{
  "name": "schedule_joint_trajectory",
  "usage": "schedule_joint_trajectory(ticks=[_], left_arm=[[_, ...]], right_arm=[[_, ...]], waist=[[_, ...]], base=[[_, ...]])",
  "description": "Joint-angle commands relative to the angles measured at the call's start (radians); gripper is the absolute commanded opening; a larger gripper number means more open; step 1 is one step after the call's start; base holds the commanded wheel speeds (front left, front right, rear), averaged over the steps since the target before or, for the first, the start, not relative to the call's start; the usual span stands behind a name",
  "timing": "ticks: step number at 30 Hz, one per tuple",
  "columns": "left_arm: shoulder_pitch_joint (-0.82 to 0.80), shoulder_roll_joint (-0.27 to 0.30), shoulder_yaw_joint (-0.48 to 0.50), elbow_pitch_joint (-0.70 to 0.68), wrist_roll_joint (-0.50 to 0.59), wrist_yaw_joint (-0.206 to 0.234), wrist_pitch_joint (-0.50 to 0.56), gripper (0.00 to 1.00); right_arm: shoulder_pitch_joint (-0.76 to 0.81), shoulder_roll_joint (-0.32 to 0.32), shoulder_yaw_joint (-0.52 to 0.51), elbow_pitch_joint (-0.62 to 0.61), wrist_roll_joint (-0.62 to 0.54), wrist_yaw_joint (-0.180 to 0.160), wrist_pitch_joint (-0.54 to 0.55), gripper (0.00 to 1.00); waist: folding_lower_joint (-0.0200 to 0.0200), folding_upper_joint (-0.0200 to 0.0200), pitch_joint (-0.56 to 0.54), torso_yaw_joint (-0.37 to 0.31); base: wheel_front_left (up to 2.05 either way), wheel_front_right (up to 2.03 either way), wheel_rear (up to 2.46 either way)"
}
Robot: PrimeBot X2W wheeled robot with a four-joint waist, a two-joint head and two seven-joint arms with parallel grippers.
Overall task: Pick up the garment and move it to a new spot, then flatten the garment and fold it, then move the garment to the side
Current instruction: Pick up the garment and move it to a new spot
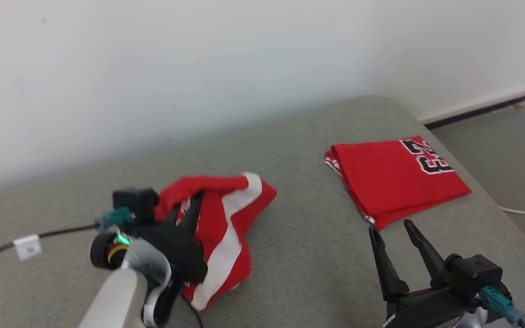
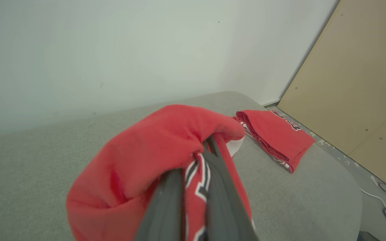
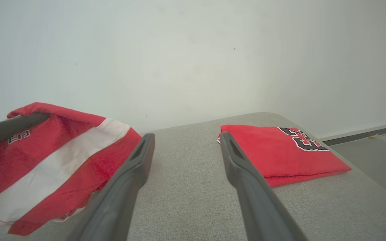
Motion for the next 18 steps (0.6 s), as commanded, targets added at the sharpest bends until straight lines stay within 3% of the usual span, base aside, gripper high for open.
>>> schedule_joint_trajectory(ticks=[1, 3, 4, 5, 12, 18], left_arm=[[0.017, 0.000, -0.010, 0.020, 0.019, 0.001, -0.018, 0.00], [0.038, 0.001, -0.037, 0.074, 0.048, 0.002, -0.032, 0.00], [0.051, 0.003, -0.054, 0.102, 0.060, 0.001, -0.039, 0.21], [0.061, 0.001, -0.064, 0.131, 0.064, 0.000, -0.047, 1.00], [0.101, -0.021, -0.120, 0.215, 0.072, -0.009, -0.094, 1.00], [0.165, -0.004, -0.139, 0.126, 0.066, -0.011, -0.162, 1.00]], right_arm=[[-0.011, 0.002, 0.007, 0.002, 0.004, -0.002, -0.005, 1.00], [-0.016, 0.002, 0.009, 0.007, 0.011, -0.002, -0.012, 1.00], [-0.017, 0.002, 0.009, 0.010, 0.012, -0.002, -0.012, 1.00], [-0.016, 0.002, 0.010, 0.015, 0.015, -0.002, -0.013, 1.00], [-0.019, 0.002, 0.009, 0.031, 0.017, -0.002, -0.018, 1.00], [0.007, 0.002, -0.008, 0.040, 0.016, -0.002, -0.016, 1.00]], waist=[[0.0001, 0.0001, 0.040, -0.090], [0.0001, 0.0001, 0.050, -0.099], [0.0001, 0.0001, 0.053, -0.100], [0.0001, 0.0001, 0.055, -0.100], [0.0001, 0.0001, 0.045, -0.038], [0.0001, 0.0001, 0.011, 0.063]], base=[[0.00, 0.00, 0.00], [0.00, 0.00, 0.00], [0.00, 0.00, 0.00], [0.00, 0.00, 0.00], [0.00, 0.00, 0.00], [0.00, 0.00, 0.00]])
